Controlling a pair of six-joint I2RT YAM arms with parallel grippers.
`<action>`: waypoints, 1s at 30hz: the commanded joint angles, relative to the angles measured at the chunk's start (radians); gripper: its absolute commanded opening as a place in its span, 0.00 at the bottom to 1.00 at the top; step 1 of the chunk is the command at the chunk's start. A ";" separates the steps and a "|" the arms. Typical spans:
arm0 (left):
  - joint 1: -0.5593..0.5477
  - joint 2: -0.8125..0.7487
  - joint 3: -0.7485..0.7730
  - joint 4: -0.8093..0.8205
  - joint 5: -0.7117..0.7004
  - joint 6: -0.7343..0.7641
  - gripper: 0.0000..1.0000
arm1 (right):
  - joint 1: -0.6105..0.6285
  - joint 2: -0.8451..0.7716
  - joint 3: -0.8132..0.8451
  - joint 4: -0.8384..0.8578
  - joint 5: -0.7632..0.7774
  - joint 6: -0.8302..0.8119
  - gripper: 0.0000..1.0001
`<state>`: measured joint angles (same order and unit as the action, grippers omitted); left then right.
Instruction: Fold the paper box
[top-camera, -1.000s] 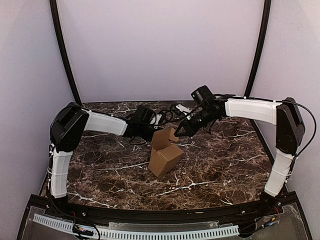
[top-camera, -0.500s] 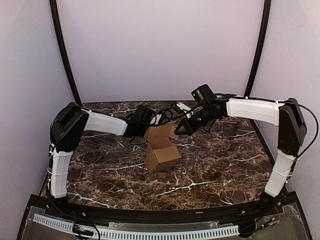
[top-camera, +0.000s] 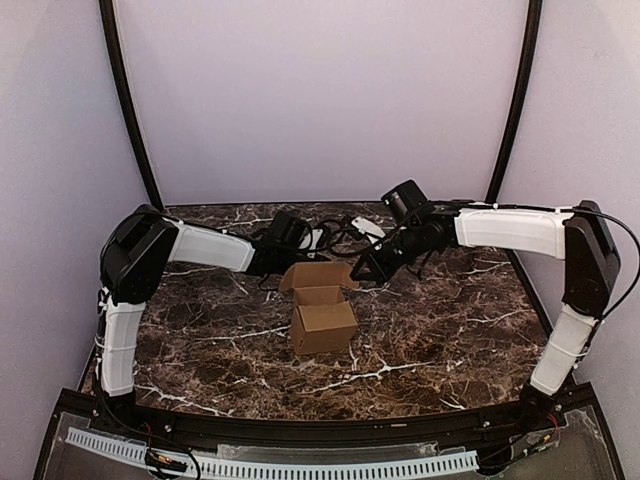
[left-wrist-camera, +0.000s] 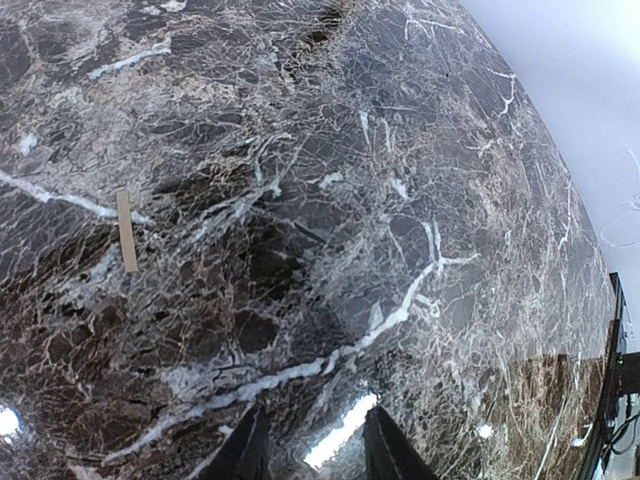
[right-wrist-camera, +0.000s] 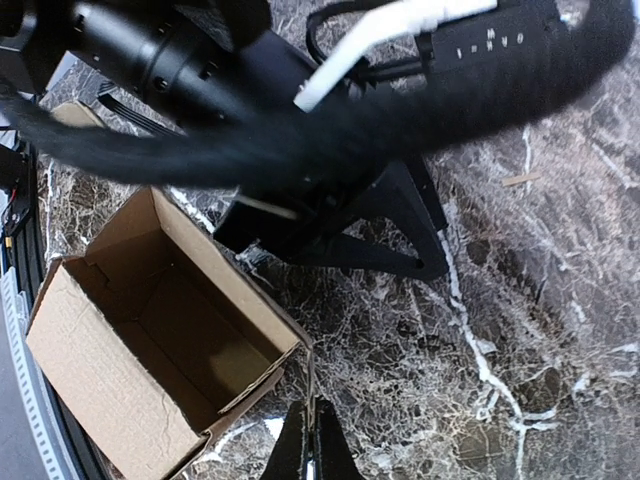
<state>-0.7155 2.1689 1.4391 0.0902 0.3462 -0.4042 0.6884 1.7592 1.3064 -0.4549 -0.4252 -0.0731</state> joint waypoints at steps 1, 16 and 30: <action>0.001 -0.058 -0.016 0.001 -0.026 0.006 0.34 | 0.032 -0.059 -0.034 0.059 0.055 -0.011 0.00; 0.007 -0.119 -0.045 -0.018 -0.056 0.054 0.38 | 0.043 -0.037 -0.014 0.038 0.054 -0.022 0.02; 0.008 -0.109 -0.088 0.014 -0.024 0.057 0.38 | 0.034 -0.122 0.045 -0.106 0.092 -0.128 0.48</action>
<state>-0.7105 2.0930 1.3655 0.0978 0.2993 -0.3592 0.7208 1.7115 1.3251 -0.4870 -0.3729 -0.1413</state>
